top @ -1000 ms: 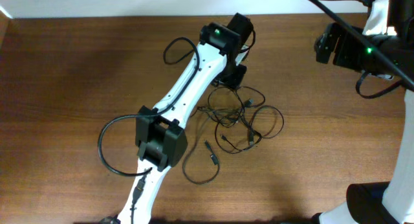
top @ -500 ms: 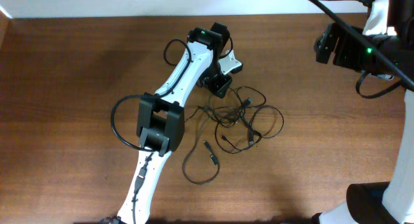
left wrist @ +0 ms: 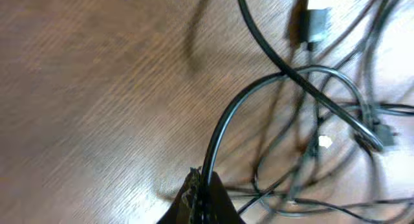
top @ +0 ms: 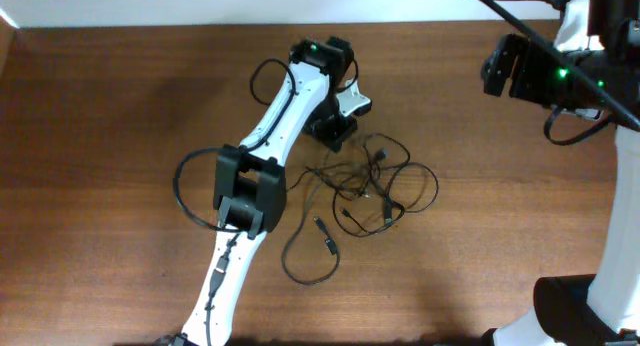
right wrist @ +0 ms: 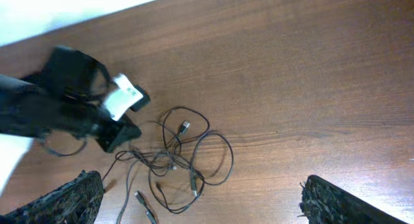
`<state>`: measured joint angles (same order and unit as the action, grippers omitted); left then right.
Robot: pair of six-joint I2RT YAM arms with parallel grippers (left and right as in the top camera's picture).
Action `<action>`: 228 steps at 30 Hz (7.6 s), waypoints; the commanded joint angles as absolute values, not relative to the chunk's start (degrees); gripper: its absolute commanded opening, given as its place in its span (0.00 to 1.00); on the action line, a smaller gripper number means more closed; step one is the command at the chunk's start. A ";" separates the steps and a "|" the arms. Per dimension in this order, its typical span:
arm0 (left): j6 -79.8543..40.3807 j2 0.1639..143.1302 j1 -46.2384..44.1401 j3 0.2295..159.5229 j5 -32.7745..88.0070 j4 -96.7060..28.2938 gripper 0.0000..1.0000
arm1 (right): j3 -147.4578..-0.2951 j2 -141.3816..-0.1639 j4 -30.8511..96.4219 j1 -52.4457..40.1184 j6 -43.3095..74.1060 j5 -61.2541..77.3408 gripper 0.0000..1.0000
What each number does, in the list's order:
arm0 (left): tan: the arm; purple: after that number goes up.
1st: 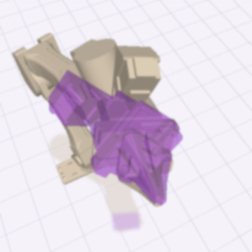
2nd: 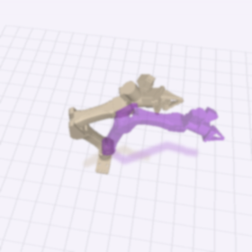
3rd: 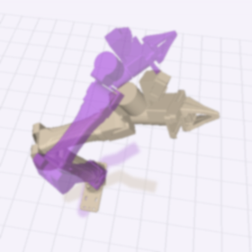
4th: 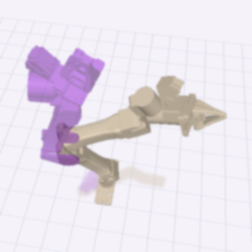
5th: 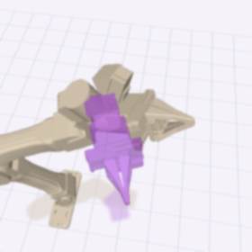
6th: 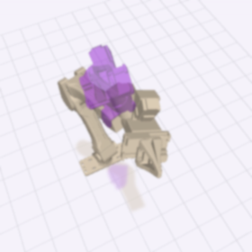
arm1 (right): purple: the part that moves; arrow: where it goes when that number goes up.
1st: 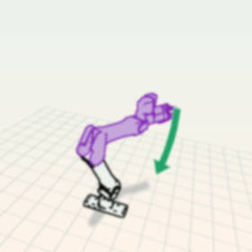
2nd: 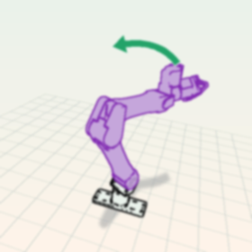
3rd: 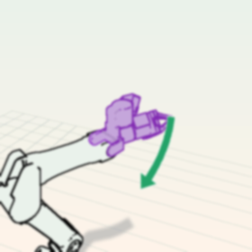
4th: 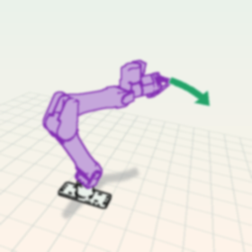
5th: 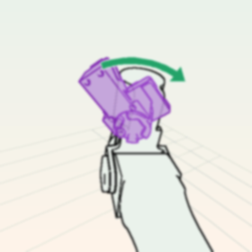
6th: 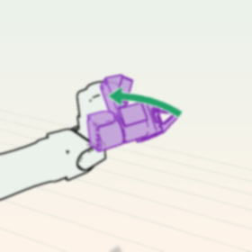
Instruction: Untangle cables
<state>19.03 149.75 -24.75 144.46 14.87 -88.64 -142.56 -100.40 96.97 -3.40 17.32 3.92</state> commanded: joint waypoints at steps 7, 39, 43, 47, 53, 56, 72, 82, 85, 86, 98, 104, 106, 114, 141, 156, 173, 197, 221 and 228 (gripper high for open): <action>5.52 134.50 -17.45 166.19 17.12 -96.18 0.00 | -139.81 -101.93 96.20 -2.98 16.73 7.55 0.99; -14.79 115.02 -8.95 166.21 21.39 -82.65 0.00 | -139.76 -112.07 87.18 -10.94 15.38 18.90 0.99; -16.80 114.50 -5.50 166.19 21.30 -83.29 0.00 | -139.76 -117.38 86.96 -15.53 17.04 18.90 0.99; -16.93 114.50 -5.08 166.19 22.35 -83.83 0.00 | -139.76 -123.61 82.04 -20.10 21.98 22.22 0.99; -16.93 114.50 -5.08 166.17 23.22 -84.66 0.00 | -139.76 -130.15 69.04 -22.13 35.07 29.67 0.99; -16.93 114.50 -5.08 166.17 23.20 -84.93 0.00 | -139.74 -131.87 64.14 -22.17 42.17 32.25 0.96; -16.91 114.50 -5.08 166.17 24.53 -86.21 0.00 | -139.65 -141.27 45.95 -27.75 57.41 35.94 0.54; -16.88 114.50 -5.08 166.17 24.67 -86.26 0.00 | -139.68 -140.75 43.75 -24.82 44.99 32.82 0.04; -16.93 114.50 -5.08 166.17 24.69 -85.54 0.00 | -139.72 -139.85 48.58 -23.05 35.90 40.32 0.04; -16.93 114.50 -5.08 166.17 24.88 -85.23 0.00 | -139.72 -139.87 52.31 -22.94 33.52 40.73 0.05; -16.93 114.50 -5.10 166.17 28.64 -84.75 0.00 | -139.65 -140.20 58.92 -27.24 42.92 33.65 0.65; -16.93 114.50 -5.08 166.17 29.21 -84.86 0.00 | -139.52 -142.91 53.36 -29.45 50.52 30.55 0.53; -16.95 114.50 -5.08 166.17 29.21 -84.77 0.00 | -139.02 -144.55 53.04 -30.28 51.51 29.95 0.50; -17.28 114.50 -5.08 166.17 29.23 -83.40 0.00 | -136.20 -145.21 53.32 -30.87 48.42 29.30 0.04; -13.39 114.78 -2.15 157.73 -23.46 -92.44 0.00 | -143.96 -95.18 91.68 -11.49 20.36 -27.53 0.04; -13.41 114.78 18.94 157.21 -21.76 -89.60 0.00 | -143.96 -95.11 93.78 3.44 9.52 19.90 0.04; -11.20 118.34 29.98 155.39 -12.84 -84.14 0.00 | -143.90 -109.16 97.30 47.37 10.20 33.85 0.04; 15.18 118.39 3.05 155.28 25.41 -93.32 1.00 | -143.96 -109.06 89.12 -9.17 13.80 32.01 0.04; 30.48 134.10 -23.42 150.78 62.17 -79.94 0.65 | -143.98 -108.99 79.24 -7.66 14.11 48.45 0.04; 30.46 134.10 -22.70 150.78 55.90 -80.14 0.01 | -144.07 -108.95 78.15 6.33 15.53 63.42 0.04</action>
